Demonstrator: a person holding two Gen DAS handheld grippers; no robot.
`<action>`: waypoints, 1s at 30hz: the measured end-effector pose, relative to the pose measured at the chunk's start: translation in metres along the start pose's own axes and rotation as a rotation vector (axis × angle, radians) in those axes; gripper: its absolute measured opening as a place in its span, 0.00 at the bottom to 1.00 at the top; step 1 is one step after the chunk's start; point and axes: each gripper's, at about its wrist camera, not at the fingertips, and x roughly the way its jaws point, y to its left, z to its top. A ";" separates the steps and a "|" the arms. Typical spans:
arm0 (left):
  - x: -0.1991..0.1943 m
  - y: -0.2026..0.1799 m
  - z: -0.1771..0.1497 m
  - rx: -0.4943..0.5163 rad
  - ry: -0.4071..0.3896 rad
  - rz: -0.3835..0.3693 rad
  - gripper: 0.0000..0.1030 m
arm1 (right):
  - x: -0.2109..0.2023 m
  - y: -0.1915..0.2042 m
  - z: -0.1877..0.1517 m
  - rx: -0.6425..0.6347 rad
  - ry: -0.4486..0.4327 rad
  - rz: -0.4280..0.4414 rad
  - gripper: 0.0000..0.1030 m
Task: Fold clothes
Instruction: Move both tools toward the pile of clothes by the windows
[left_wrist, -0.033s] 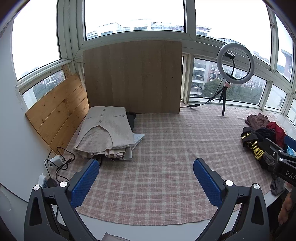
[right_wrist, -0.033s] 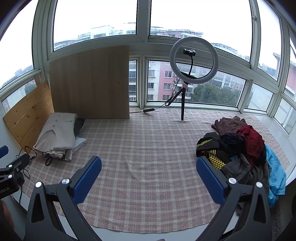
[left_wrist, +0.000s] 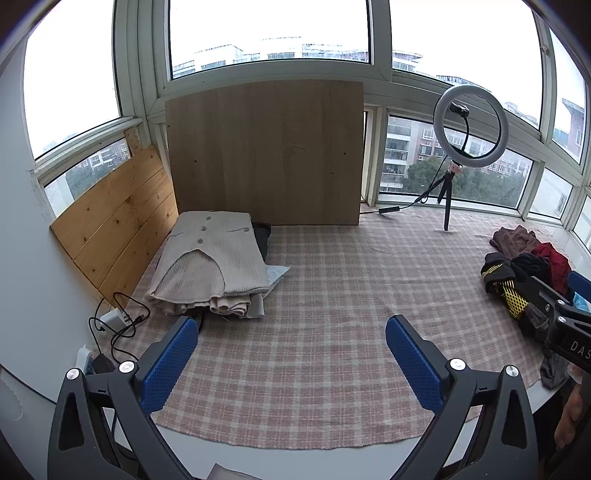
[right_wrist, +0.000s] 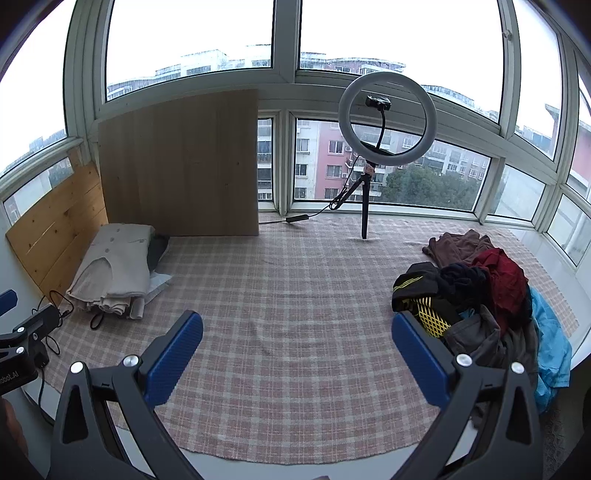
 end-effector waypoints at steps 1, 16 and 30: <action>-0.001 -0.001 0.001 0.006 -0.003 0.004 0.99 | 0.000 0.000 0.000 0.004 0.000 0.000 1.00; 0.022 -0.007 0.009 0.033 0.044 -0.063 0.99 | 0.012 -0.005 -0.010 0.061 0.045 -0.031 1.00; 0.054 -0.069 0.018 0.170 0.075 -0.271 0.99 | 0.008 -0.070 -0.040 0.236 0.036 -0.162 1.00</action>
